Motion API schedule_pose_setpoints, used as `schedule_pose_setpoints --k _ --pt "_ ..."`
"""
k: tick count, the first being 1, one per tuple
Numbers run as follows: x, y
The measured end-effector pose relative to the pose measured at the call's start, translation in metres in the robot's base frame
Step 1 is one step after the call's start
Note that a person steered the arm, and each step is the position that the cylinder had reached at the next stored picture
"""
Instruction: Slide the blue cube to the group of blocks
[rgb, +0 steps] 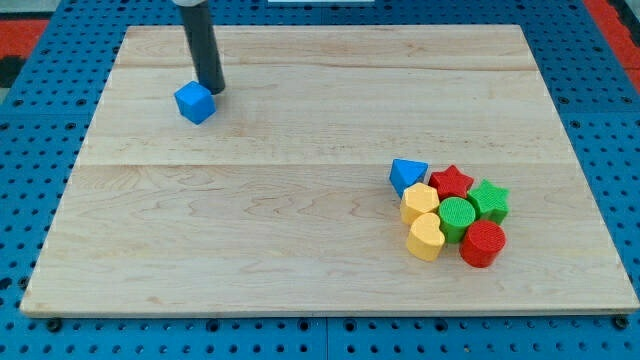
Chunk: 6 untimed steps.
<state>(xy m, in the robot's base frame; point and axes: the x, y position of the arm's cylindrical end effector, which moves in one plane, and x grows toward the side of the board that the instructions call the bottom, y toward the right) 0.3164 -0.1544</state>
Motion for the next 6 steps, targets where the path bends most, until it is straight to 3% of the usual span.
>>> schedule_pose_setpoints --k 2,3,5,6 --pt "0.01 -0.045" --pt "0.026 -0.022" --pt "0.04 0.095" --pt "0.039 0.051"
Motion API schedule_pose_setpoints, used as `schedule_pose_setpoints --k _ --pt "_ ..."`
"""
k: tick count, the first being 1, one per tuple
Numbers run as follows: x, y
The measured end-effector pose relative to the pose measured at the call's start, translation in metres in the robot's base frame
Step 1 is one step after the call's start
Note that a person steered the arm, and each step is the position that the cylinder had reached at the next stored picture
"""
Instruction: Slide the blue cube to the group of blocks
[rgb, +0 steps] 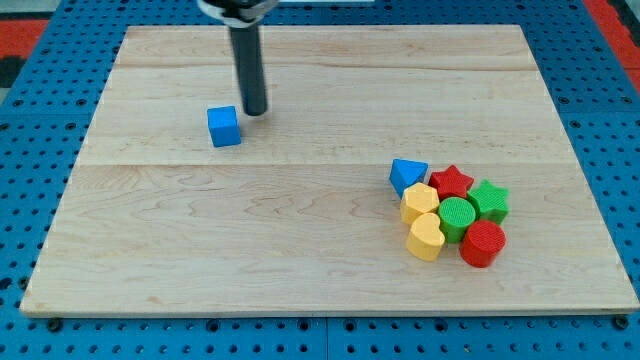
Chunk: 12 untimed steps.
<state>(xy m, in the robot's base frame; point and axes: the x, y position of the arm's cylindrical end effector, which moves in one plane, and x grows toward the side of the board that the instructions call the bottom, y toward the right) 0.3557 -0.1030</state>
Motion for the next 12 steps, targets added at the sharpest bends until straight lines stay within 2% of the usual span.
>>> schedule_pose_setpoints --k 1,3,5,6,7,9,10,11,12 --pt "0.015 -0.029" --pt "0.086 -0.018" --pt "0.123 -0.055" --pt "0.156 -0.062" --pt "0.181 -0.049" --pt "0.181 0.091" --pt "0.16 0.058" --pt "0.162 0.119" --pt "0.163 0.124"
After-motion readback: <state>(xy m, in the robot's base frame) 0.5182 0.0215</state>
